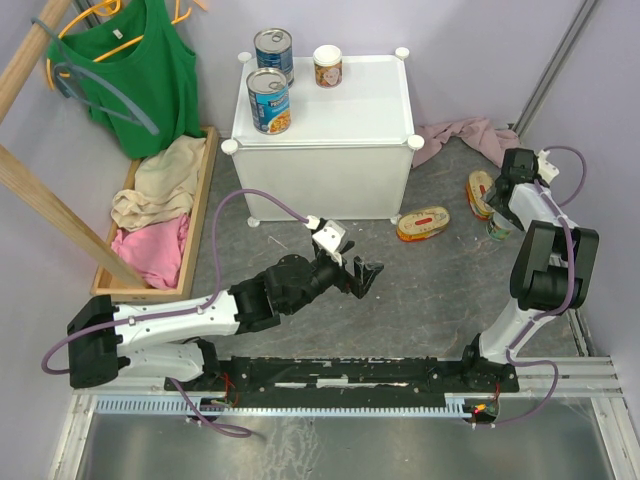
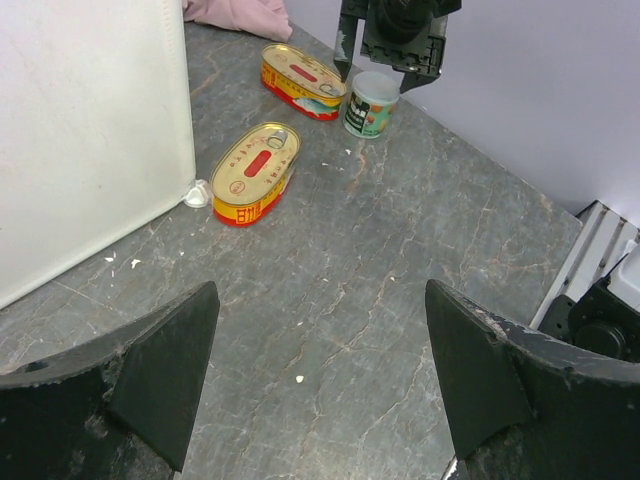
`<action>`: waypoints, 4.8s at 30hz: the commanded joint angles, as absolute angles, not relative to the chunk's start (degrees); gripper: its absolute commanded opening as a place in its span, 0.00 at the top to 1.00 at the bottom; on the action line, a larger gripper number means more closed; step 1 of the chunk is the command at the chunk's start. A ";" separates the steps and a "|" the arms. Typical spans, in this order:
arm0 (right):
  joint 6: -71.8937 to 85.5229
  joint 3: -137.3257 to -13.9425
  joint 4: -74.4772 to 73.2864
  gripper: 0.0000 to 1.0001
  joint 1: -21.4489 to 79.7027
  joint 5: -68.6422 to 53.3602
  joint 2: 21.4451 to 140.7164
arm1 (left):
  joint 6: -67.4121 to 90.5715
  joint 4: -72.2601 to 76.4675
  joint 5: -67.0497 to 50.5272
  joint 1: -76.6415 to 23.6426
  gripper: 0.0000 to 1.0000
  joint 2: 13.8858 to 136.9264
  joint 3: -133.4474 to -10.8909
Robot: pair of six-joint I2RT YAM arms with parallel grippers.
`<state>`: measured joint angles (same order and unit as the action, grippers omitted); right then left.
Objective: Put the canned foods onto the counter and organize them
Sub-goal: Pick up the canned food from the center of the board, then place the canned food at the center of the board.
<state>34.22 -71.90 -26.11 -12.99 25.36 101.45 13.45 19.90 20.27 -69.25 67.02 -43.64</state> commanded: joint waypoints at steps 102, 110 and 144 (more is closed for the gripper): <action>37.53 -84.10 -24.15 0.99 53.95 31.93 108.50 | 20.36 -6.45 46.52 -70.61 0.12 39.07 -43.20; 37.84 -82.12 -23.80 0.99 53.94 31.08 108.99 | 20.64 -7.60 47.44 -70.60 0.12 38.54 -43.24; 37.35 -76.71 -20.86 0.22 53.91 28.19 106.58 | 22.49 -8.96 48.93 -70.53 0.12 40.87 -43.60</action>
